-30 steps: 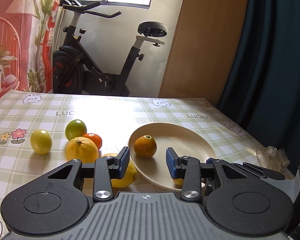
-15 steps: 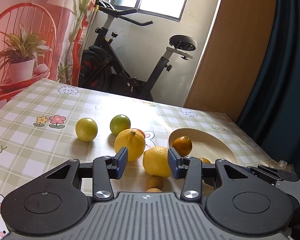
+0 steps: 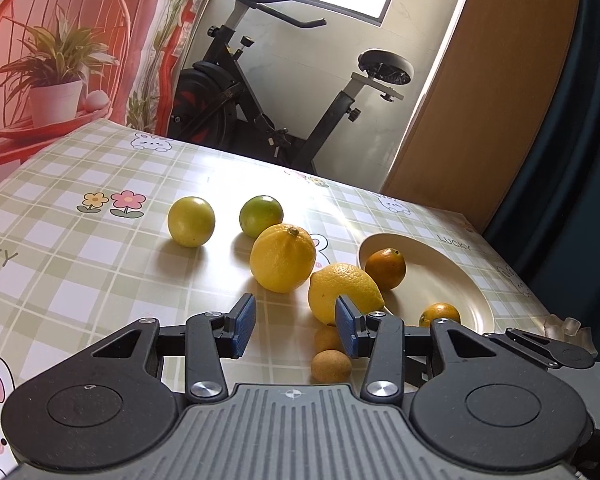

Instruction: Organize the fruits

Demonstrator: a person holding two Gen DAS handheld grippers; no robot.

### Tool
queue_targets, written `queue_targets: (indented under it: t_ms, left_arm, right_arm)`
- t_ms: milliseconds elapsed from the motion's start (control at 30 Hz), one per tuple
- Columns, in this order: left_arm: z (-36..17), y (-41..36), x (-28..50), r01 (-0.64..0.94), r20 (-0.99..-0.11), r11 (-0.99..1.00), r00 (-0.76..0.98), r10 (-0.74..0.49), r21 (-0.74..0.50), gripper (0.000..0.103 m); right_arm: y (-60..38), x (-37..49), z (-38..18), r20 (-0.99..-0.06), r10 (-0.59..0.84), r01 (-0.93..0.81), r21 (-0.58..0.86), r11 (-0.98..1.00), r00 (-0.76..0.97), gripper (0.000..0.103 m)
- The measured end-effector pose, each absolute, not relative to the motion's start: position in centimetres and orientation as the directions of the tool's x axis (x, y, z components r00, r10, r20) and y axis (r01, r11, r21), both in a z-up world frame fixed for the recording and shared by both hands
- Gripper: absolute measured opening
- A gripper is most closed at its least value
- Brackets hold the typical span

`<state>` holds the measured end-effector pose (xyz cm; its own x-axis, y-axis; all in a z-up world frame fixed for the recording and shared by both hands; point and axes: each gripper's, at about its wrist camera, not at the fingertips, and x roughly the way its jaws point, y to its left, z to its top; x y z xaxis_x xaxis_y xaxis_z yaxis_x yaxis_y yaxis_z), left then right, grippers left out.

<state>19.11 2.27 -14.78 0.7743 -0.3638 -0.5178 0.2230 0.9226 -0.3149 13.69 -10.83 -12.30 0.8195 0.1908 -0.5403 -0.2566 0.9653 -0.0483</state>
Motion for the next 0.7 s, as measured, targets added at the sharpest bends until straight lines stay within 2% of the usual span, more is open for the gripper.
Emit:
queue_targets:
  t_ms: [33, 100, 267, 400, 700]
  left_arm:
    - [-14.8, 2.7, 19.2, 0.216, -0.517, 0.917, 0.772, -0.371, -0.336, 0.053]
    - [-14.7, 3.3, 19.2, 0.199, -0.504, 0.915, 0.783, -0.364, -0.352, 0.056]
    - [-14.9, 4.1, 19.4, 0.163, -0.501, 0.926, 0.802, -0.325, -0.34, 0.056]
    - [-15.7, 4.1, 19.8, 0.141, -0.529, 0.931, 0.79, -0.311, -0.337, 0.056]
    - [-16.3, 4.2, 20.1, 0.122, -0.549, 0.941, 0.785, -0.286, -0.315, 0.056]
  right_arm:
    - [-10.7, 13.8, -12.4, -0.544, 0.195, -0.261, -0.047, 0.964, 0.816, 0.053]
    - [-10.4, 13.9, -12.5, -0.549, 0.213, -0.281, -0.042, 0.959, 0.808, 0.053]
    - [-9.3, 14.8, -12.9, -0.572, 0.277, -0.349, -0.018, 0.937, 0.772, 0.053]
    - [-8.3, 15.9, -13.4, -0.598, 0.325, -0.393, 0.018, 0.919, 0.733, 0.048]
    - [-7.6, 17.1, -14.4, -0.633, 0.292, -0.356, 0.027, 0.934, 0.717, 0.045]
